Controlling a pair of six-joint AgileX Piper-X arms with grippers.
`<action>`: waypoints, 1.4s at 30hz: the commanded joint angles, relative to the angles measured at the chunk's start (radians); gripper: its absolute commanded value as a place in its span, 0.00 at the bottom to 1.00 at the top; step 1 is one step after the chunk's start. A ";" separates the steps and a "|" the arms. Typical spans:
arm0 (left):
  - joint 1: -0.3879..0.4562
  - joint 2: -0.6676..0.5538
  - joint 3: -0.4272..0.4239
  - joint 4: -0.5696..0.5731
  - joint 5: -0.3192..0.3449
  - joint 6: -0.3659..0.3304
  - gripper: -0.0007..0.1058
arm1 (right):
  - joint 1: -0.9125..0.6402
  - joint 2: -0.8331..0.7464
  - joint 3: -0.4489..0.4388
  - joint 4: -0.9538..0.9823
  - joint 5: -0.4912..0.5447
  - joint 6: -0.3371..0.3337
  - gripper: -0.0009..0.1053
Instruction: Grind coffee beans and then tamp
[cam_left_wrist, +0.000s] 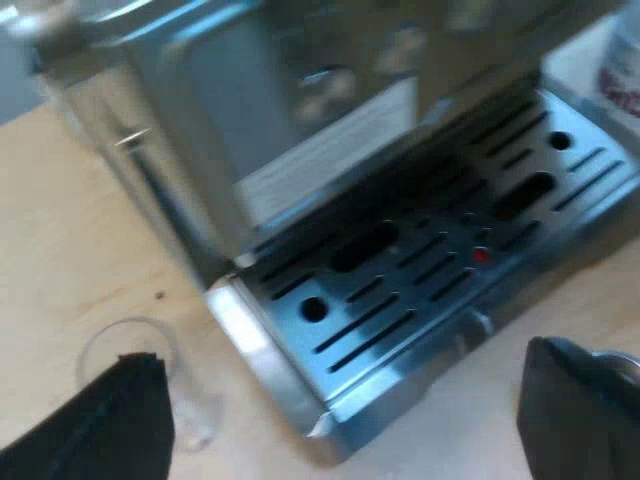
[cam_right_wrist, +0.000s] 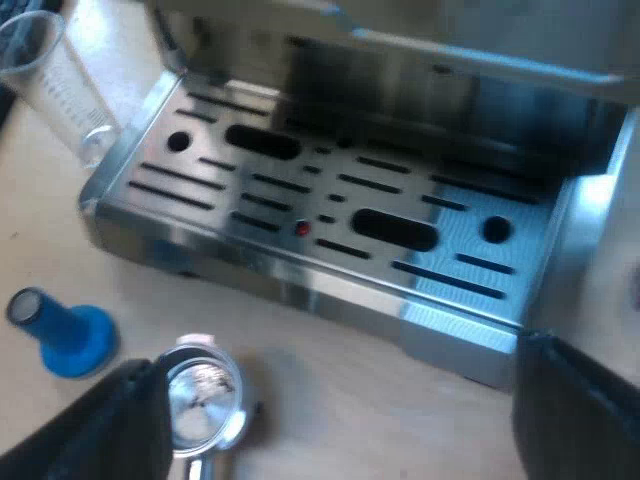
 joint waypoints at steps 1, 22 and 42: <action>0.052 -0.017 -0.006 0.000 0.036 -0.017 0.68 | -0.066 -0.038 -0.011 0.020 -0.020 -0.027 0.68; 0.187 -0.244 -0.006 0.139 -0.015 -0.017 0.68 | -0.708 -0.170 -0.011 0.151 -0.322 -0.253 0.68; 0.187 -0.557 -0.006 0.222 -0.057 -0.087 0.68 | -0.743 -0.510 -0.009 0.214 -0.337 -0.283 0.68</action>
